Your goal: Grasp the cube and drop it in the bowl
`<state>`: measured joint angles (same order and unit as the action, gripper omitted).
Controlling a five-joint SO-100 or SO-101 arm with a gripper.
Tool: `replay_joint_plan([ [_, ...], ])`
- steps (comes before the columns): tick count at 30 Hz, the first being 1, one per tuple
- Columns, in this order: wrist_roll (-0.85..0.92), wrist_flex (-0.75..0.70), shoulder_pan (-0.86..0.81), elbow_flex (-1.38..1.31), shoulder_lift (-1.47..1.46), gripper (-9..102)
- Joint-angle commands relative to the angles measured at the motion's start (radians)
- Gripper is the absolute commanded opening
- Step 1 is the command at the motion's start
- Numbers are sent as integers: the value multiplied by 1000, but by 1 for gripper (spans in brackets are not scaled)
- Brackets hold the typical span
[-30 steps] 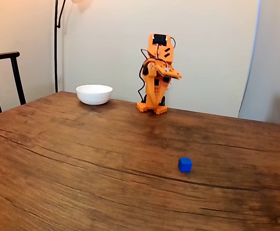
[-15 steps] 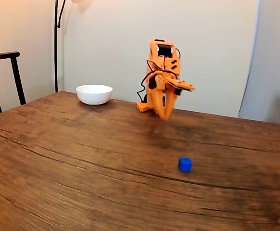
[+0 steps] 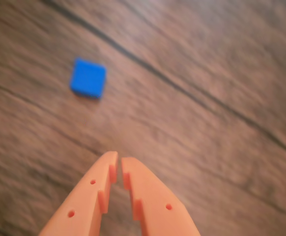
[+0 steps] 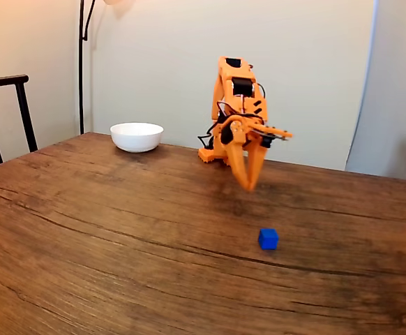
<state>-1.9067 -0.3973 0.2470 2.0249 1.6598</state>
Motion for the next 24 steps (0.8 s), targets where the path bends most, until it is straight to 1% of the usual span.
replay_joint_plan([
  [1,26,98,3,-34,-26,0],
  [3,28,161,14,-46,-74,3],
  [7,84,261,25,-46,-158,13],
  [13,86,370,31,-46,-204,20],
  [19,141,483,54,-48,-278,38],
  [21,167,525,71,-48,-313,42],
  [24,187,597,95,-48,-360,45],
])
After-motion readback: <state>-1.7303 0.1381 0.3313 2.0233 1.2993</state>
